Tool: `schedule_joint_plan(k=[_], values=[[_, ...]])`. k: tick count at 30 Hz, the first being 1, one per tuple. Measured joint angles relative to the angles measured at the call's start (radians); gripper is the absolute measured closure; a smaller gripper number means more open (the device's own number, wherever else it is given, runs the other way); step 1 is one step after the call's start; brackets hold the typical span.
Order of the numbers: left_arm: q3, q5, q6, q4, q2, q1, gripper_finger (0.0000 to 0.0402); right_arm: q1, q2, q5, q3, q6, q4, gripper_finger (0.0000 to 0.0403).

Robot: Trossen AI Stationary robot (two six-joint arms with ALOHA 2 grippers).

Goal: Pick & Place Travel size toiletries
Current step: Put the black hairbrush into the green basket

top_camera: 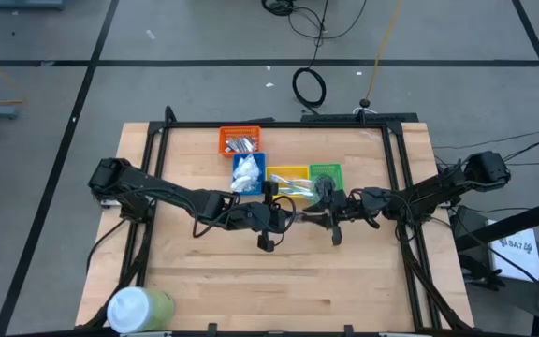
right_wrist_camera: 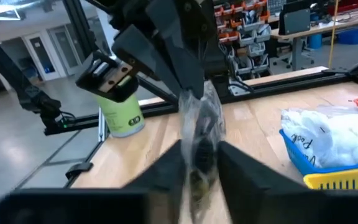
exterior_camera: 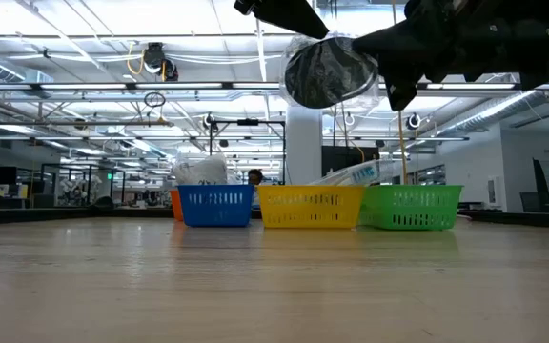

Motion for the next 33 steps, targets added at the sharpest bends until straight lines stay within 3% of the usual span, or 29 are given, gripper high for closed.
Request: schedule_joint_plan(k=[4, 10, 18, 22, 27, 29, 33], values=[[0.000, 0.003, -0.002, 0.001, 0.000, 0.000, 0.0401, 0.000, -0.001, 0.005, 0.000, -0.047, 0.004, 0.0387], [0.000, 0.004, -0.039, 0.043, -0.018, -0.032, 0.0373, 0.000, -0.021, 0.041, 0.000, -0.082, 0.010, 0.0399], [0.002, 0.010, -0.115, 0.029, -0.233, -0.140, 0.0242, 0.000, -0.171, 0.168, 0.000, -0.134, -0.149, 0.0402], [-0.013, 0.010, -0.227, -0.130, -0.362, -0.163, 0.0187, 0.004, -0.329, 0.367, 0.000, -0.189, -0.391, 0.0402], [-0.207, -0.073, -0.334, -0.157, -0.528, -0.166, 0.0164, 0.035, -0.493, 0.731, 0.000, -0.200, -0.756, 0.0402], [-0.316, -0.123, -0.353, -0.111, -0.612, -0.166, 0.0163, 0.042, -0.523, 0.792, 0.000, -0.172, -0.855, 0.0402], [-0.555, -0.203, -0.360, 0.045, -0.812, -0.165, 0.0163, 0.038, -0.511, 0.808, 0.000, -0.085, -0.998, 0.0402]])
